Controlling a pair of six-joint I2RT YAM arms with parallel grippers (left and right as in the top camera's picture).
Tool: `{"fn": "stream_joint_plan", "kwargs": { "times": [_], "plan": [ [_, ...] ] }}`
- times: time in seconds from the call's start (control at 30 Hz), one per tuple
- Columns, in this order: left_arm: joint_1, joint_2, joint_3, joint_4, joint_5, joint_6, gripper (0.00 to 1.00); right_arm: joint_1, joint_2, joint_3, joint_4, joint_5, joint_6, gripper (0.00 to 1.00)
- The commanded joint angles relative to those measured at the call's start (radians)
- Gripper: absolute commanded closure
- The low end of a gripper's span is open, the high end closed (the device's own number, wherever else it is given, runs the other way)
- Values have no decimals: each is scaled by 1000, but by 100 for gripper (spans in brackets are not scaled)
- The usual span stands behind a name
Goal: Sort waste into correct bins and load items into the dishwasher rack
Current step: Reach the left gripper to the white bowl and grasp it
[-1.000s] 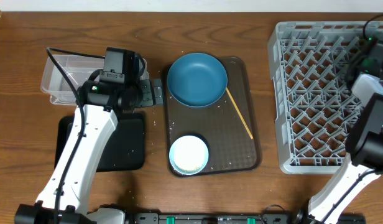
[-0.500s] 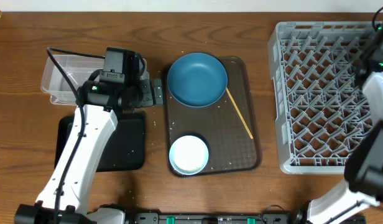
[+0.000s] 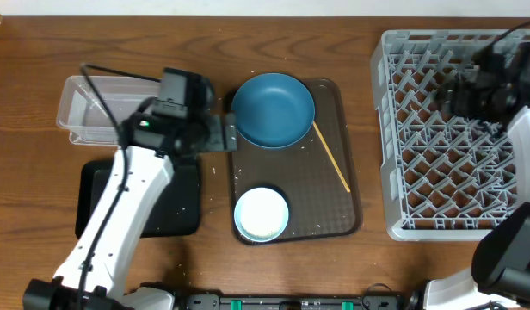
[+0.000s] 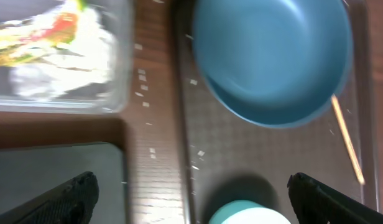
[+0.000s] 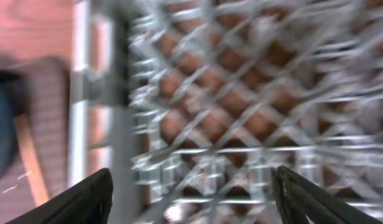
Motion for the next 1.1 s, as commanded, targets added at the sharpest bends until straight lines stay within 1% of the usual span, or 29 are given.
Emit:
{"fn": "stream_joint_plan", "kwargs": {
  "times": [0.0,0.1,0.3,0.4,0.53,0.63,0.73,0.8,0.83,0.87,0.9,1.03,1.07],
  "plan": [
    [-77,36,7,-31,-5,8,0,45,-1,-2,-32,-62,12,18],
    [-159,76,6,-80,-5,1,0,62,-1,-2,-31,-59,19,17],
    [-325,174,5,-171,2,-80,0,70,-1,-2,-22,-58,20,17],
    [-405,217,3,-161,47,-97,0,70,-1,-2,-22,-58,20,16],
    [-500,281,2,-141,48,-98,1,70,-1,-2,-22,-58,19,16],
    [-539,328,2,-140,48,-128,1,69,-1,-2,-22,-58,19,16],
    [-561,376,2,-128,48,-138,11,70,-1,-2,-22,-58,19,17],
    [-565,397,2,-112,48,-138,21,70,-1,-2,-22,-58,19,16],
    [-565,404,2,-105,48,-138,29,70,-1,-2,-22,-58,19,16],
    [-565,414,2,-98,48,-138,34,69,-1,-2,-22,-58,19,16],
    [-565,419,2,-93,48,-138,36,70,-1,-2,-22,-58,19,16],
    [-565,430,2,-76,47,-138,56,69,-1,-2,-22,-58,19,16],
    [-565,430,2,-72,47,-138,59,69,-1,-2,-22,-58,19,16]
  ]
}}
